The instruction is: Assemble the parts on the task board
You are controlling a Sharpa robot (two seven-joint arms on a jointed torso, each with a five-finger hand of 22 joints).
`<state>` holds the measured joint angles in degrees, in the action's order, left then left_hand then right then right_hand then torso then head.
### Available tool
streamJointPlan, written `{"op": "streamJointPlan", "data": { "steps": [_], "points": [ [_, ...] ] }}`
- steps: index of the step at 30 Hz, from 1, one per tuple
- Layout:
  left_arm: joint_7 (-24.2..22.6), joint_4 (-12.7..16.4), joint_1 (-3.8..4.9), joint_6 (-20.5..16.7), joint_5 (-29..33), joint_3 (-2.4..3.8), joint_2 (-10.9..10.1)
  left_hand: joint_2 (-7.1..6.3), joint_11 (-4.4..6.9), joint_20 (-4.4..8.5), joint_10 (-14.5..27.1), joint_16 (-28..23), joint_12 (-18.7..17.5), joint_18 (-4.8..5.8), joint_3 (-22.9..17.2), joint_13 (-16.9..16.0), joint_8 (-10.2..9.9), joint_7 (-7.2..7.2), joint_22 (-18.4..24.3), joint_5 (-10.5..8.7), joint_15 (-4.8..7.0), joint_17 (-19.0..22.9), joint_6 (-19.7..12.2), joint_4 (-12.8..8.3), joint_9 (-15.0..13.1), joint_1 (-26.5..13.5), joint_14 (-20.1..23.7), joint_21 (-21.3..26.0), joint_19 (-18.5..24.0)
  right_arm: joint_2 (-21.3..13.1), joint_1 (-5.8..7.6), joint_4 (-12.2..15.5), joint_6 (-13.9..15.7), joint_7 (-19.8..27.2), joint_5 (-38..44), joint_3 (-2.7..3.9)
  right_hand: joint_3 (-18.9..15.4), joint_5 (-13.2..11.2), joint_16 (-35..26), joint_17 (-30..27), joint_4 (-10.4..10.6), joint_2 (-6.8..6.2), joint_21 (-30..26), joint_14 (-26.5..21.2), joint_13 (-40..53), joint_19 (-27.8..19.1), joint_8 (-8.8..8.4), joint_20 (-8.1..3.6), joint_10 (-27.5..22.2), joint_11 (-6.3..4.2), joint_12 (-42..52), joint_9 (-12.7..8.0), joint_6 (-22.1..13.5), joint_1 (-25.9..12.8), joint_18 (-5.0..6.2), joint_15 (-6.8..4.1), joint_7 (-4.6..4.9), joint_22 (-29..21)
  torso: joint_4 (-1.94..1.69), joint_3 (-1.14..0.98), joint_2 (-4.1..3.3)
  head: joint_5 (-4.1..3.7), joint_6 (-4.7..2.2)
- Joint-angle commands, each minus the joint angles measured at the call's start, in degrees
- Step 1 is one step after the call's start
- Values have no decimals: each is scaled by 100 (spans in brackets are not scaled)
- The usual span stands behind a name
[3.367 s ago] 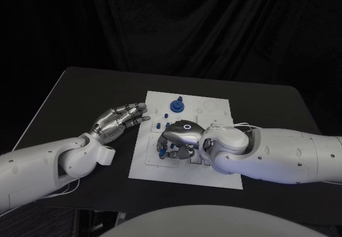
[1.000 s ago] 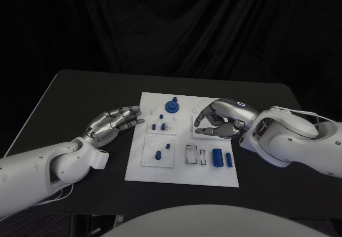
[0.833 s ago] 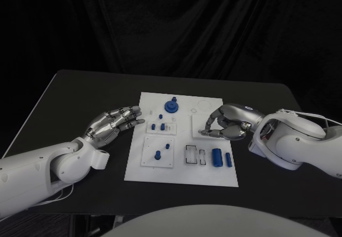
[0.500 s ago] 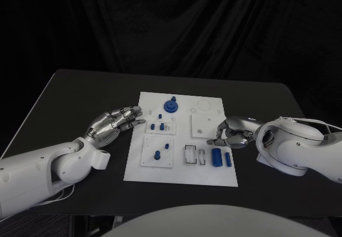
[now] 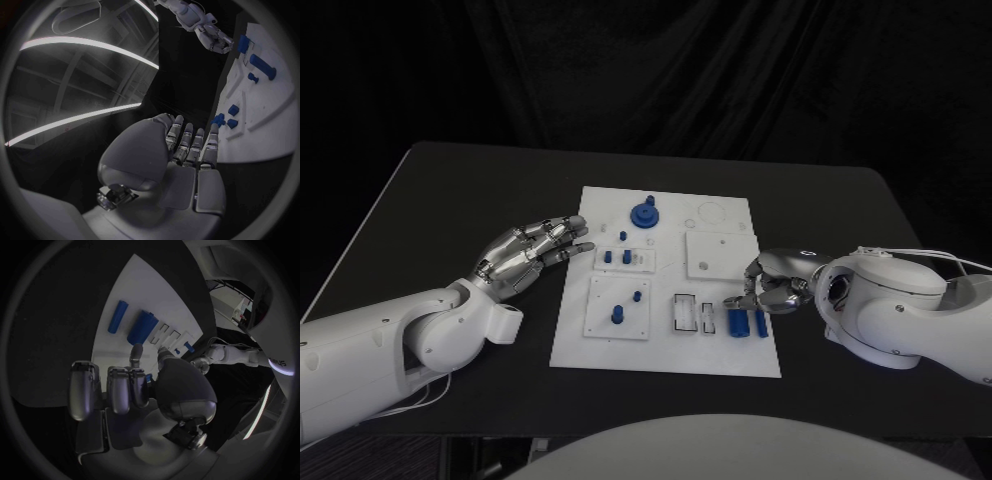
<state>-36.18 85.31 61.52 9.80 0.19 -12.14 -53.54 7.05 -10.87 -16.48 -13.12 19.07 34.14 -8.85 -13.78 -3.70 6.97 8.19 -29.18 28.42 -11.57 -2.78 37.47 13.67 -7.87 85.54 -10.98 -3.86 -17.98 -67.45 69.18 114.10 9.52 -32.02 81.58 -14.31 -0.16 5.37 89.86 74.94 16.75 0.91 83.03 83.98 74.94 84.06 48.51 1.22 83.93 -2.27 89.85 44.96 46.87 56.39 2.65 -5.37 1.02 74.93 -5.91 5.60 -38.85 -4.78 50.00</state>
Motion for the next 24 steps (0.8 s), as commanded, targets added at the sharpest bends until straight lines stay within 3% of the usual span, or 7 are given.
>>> {"op": "streamJointPlan", "data": {
  "steps": [1, 9, 14, 20, 24],
  "points": [
    [-38, 11, -8, 38, 25, 6, 3, 8, -7, -3, -44, 29, 20, 11, -19, -8, 27, 30, 2, 23, -20, -9, 12, 3, 7, -62, -23, -16, -45, 14, -30, 30, -228, -398, 269, 0, -43, -45, 14, 1506, 7, 12, -17, 602, 1506, 296, -63, -48, 607, -22, 15, -11, -65, -62, -85, -33, 15, 1272, 4, 8, 8, 5, 0],
    [-12, 25, -8, 31, 25, 6, -25, 3, -13, -3, -57, 46, 27, 12, -17, -10, 30, 31, 6, 12, -21, -12, 10, 7, 8, -70, -36, -15, -47, 74, -101, 17, -314, -509, 293, 0, -171, -87, 14, 1506, 7, 178, 117, 602, 1506, 350, -446, -33, 607, 8, 15, -175, 53, -579, -116, -13, 52, 1312, 9, 14, 12, 11, 0],
    [9, 14, -9, 41, 25, 6, -20, -3, -16, -3, -63, 51, 30, 12, -14, -10, 32, 30, 8, 4, -22, -12, 9, 12, 8, -77, -40, -15, -49, 139, -168, -38, -443, -567, 297, 1, -176, -85, -7, 1477, 0, 193, 146, 594, 1506, 363, -540, -38, 607, 1, 15, -219, 129, -581, -122, -19, 46, 1320, 3, 12, 10, 6, 0],
    [35, 4, -11, 61, 25, 6, -13, -3, -17, -3, -67, 49, 32, 13, -13, -10, 34, 31, 10, -2, -23, -12, 9, 15, 8, -81, -40, -15, -48, 235, -228, -133, -423, -561, 298, 1, -149, 235, -165, 1254, -2, 220, 82, 545, 1506, 332, -953, -47, 607, 0, 15, -407, 328, -462, -104, -26, 51, 1295, 2, 8, 4, 3, 0],
    [50, -1, -15, 73, 25, 6, -13, -4, -18, -3, -68, 49, 33, 13, -13, -10, 34, 31, 13, -5, -23, -11, 9, 17, 9, -84, -40, -14, -47, 306, -271, -218, -368, -527, 299, 1, -130, 325, -175, 1239, -7, 237, 79, 543, 1506, 329, -1108, -43, 607, 6, 15, -479, 399, -387, -104, -22, 59, 1293, 8, 8, 2, 5, 0]
  ]
}}
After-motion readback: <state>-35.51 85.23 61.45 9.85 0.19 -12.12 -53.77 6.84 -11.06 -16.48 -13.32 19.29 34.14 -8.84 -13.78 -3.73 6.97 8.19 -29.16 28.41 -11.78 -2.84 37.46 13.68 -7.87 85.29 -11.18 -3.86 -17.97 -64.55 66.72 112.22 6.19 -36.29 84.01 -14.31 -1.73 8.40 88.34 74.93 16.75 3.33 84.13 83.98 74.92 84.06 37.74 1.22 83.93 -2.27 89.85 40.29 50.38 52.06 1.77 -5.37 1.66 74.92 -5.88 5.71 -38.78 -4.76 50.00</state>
